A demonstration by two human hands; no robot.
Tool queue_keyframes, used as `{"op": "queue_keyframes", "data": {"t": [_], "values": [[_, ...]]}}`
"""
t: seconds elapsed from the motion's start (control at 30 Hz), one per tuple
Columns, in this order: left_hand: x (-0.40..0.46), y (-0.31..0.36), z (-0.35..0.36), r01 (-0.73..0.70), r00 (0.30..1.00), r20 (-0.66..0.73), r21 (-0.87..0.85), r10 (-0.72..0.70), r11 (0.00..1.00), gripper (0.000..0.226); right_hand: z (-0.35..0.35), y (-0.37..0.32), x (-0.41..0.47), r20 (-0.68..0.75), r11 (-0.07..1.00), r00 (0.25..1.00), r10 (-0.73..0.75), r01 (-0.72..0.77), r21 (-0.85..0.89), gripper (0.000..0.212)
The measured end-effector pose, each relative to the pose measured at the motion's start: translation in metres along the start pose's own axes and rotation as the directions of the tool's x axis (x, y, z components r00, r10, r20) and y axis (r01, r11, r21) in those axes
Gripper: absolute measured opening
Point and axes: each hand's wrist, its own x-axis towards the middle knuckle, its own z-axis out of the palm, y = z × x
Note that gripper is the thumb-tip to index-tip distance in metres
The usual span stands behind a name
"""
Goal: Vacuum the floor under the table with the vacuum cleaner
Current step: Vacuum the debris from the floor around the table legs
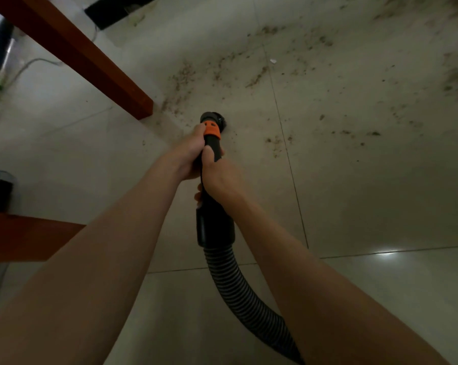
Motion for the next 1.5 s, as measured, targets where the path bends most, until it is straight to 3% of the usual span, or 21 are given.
{"op": "queue_keyframes", "data": {"t": [0.17, 0.33, 0.67, 1.03, 1.5], "values": [[-0.011, -0.017, 0.002, 0.02, 0.999, 0.031, -0.033, -0.019, 0.999, 0.055, 0.0, 0.015, -0.014, 0.024, 0.999, 1.0, 0.009, -0.01, 0.034, 0.045], [-0.03, -0.043, 0.001, 0.024, 1.0, 0.006, -0.048, -0.024, 0.999, 0.055, 0.007, 0.038, -0.039, 0.043, 0.998, 0.998, 0.041, -0.043, 0.051, 0.053], [-0.076, -0.066, 0.013, 0.0, 1.0, 0.028, 0.032, -0.001, 0.999, 0.049, 0.002, 0.054, -0.087, 0.052, 0.985, 0.994, 0.092, -0.099, 0.141, 0.052], [-0.082, -0.058, 0.021, -0.046, 0.998, 0.055, 0.083, 0.042, 0.995, 0.046, -0.003, 0.048, -0.092, 0.02, 0.987, 0.999, 0.047, -0.05, 0.154, 0.051], [-0.05, -0.021, 0.026, -0.022, 0.997, 0.082, 0.102, 0.013, 0.995, 0.05, -0.017, 0.018, -0.051, 0.026, 0.95, 0.999, 0.044, -0.05, 0.309, 0.045]]}}
